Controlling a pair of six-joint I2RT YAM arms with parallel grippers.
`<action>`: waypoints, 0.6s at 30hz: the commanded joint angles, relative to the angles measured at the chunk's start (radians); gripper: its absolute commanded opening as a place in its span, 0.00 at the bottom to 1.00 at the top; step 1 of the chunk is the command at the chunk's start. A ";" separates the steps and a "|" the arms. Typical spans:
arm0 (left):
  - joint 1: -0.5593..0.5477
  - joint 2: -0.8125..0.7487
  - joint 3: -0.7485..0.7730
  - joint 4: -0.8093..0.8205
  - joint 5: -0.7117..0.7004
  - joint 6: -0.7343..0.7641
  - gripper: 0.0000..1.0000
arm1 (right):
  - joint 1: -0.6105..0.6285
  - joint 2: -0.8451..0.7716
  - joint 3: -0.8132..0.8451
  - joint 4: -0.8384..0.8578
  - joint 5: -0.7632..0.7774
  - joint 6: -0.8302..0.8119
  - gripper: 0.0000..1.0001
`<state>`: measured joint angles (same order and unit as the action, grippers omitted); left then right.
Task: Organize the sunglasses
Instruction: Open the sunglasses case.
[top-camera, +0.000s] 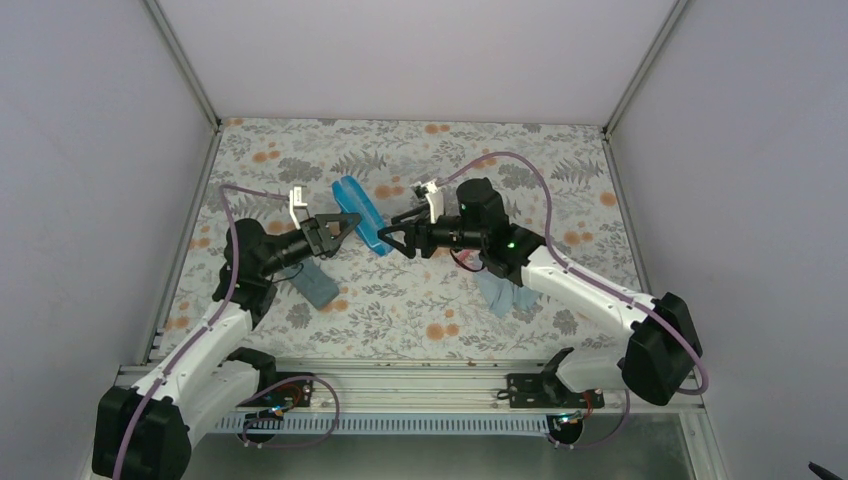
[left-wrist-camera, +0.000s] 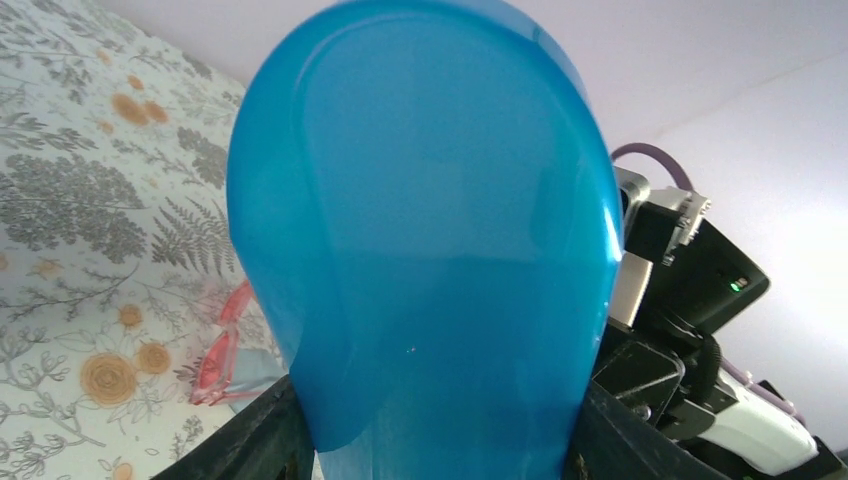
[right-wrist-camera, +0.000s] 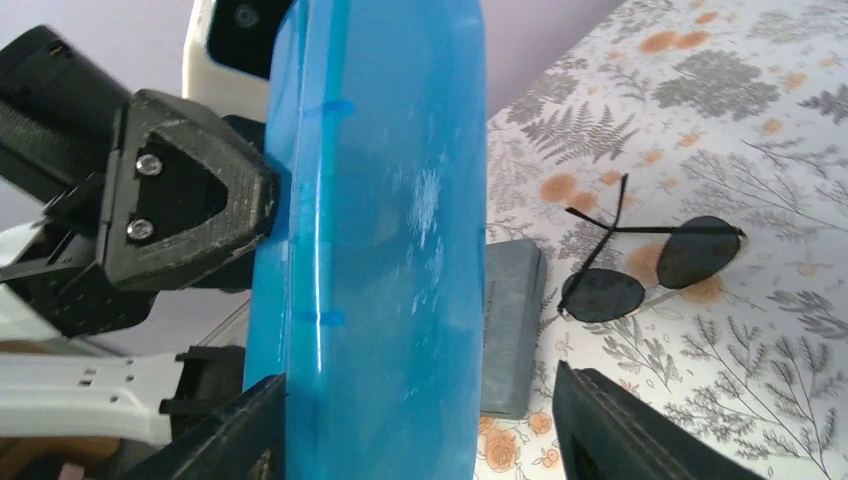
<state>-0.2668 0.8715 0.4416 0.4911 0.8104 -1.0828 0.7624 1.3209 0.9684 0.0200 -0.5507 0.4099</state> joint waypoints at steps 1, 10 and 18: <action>-0.005 -0.006 0.032 -0.003 -0.009 0.009 0.48 | -0.005 0.008 0.012 -0.062 0.190 -0.037 0.60; -0.005 -0.005 0.044 -0.056 -0.021 0.036 0.48 | -0.006 0.028 -0.001 -0.023 0.148 -0.073 0.28; -0.005 -0.016 0.092 -0.425 -0.224 0.237 0.77 | -0.046 0.045 0.033 -0.068 0.171 -0.108 0.04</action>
<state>-0.2829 0.8654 0.4896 0.3088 0.7444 -0.9890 0.7300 1.3781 0.9699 -0.0395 -0.3897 0.3435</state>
